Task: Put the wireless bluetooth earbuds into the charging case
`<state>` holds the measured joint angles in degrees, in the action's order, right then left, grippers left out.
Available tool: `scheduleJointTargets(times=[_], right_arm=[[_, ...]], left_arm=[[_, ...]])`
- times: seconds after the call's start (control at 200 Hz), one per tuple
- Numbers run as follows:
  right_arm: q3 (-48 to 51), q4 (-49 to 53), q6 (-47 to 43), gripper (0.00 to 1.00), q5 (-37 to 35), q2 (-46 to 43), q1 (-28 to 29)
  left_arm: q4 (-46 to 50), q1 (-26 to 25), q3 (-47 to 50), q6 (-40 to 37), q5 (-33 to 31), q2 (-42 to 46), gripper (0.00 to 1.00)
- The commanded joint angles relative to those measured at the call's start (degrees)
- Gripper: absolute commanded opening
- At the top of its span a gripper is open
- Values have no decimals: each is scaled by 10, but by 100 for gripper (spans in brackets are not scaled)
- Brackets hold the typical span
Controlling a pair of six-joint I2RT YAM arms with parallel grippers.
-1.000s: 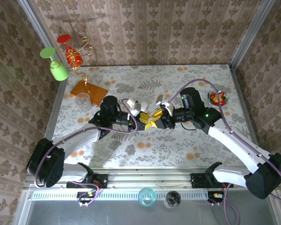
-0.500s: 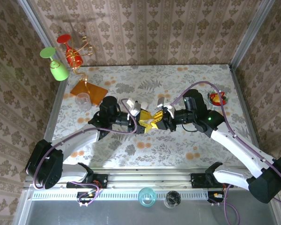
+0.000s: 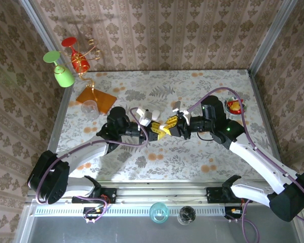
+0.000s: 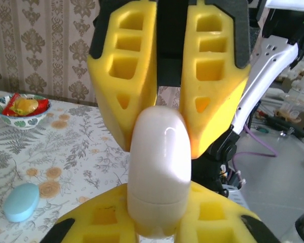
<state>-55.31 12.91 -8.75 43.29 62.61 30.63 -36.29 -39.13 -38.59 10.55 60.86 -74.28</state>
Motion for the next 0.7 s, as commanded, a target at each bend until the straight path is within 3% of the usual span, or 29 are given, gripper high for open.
scheduleJointTargets(times=[0.0,0.08,0.17,0.415,0.52,0.695], right_arm=[[7,-4,14,30,-22,-9,5],[11,-11,14,57,-57,-13,6],[12,-15,15,69,-98,-13,5],[4,-57,101,71,-174,-13,-21],[2,-60,125,71,-211,-15,-33],[19,-75,152,71,-194,-36,-45]], left_arm=[[-21,1,-11,-1,5,-2,5],[-23,2,-8,-2,4,-1,5],[-27,2,-6,-1,4,0,4],[31,1,0,-61,3,2,4],[8,1,18,-67,-4,3,4],[-61,21,44,-36,-19,1,4]])
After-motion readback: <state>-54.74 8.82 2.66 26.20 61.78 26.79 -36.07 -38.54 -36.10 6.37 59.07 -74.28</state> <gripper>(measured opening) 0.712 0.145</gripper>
